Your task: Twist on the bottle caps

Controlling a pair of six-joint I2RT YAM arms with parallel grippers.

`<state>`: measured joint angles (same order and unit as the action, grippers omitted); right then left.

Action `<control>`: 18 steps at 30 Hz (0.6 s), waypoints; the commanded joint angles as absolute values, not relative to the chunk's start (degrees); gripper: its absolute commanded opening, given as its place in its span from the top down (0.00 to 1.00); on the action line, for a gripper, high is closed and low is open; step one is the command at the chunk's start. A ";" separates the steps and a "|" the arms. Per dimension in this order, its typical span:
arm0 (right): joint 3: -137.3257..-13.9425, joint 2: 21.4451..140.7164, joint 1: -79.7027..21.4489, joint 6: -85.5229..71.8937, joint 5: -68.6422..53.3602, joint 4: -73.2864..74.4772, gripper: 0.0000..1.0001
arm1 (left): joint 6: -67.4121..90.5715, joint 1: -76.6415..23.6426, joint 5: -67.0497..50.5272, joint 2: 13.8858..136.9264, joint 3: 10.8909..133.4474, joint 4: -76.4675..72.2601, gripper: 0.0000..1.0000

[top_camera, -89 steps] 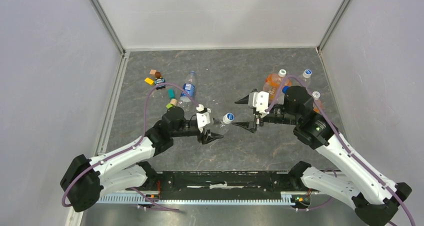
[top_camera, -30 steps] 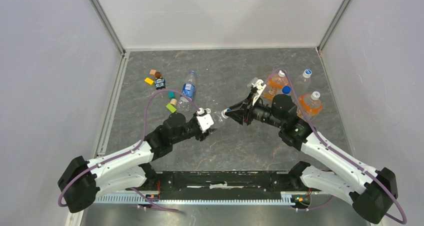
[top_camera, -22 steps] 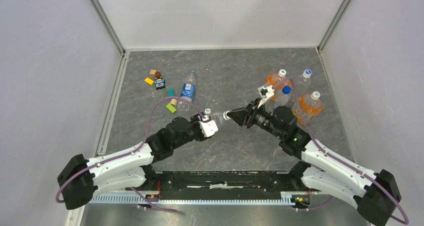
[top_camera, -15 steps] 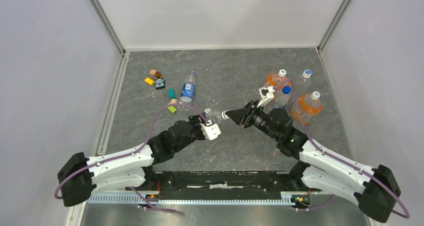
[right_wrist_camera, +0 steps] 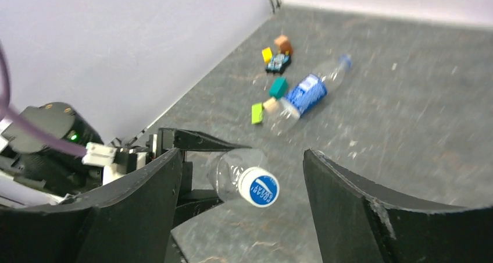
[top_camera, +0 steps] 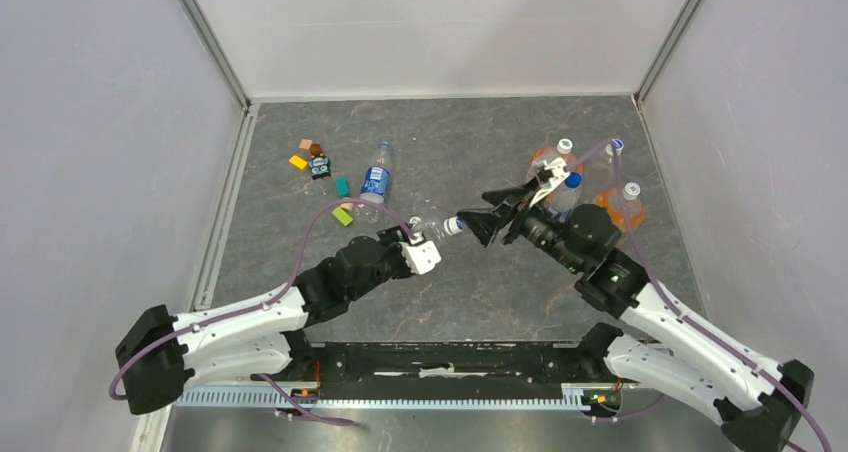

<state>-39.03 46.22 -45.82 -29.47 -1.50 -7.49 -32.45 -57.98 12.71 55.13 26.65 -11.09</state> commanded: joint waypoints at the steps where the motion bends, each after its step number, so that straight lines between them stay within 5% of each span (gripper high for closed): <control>1: -45.94 44.45 -40.85 -9.75 -16.64 -2.13 0.18 | -24.19 -53.82 0.68 54.11 30.17 -10.66 0.98; 10: -56.94 46.44 -38.22 23.94 -35.25 23.82 0.18 | -19.24 -44.60 -31.48 55.99 33.55 -8.12 0.98; 18: -61.72 49.77 -38.28 34.58 -42.38 34.32 0.21 | -20.65 -44.12 -41.35 57.06 34.06 -7.78 0.98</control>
<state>-59.07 49.25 -38.50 26.68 -36.71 28.51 -21.91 -44.42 -32.64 56.49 31.77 -7.22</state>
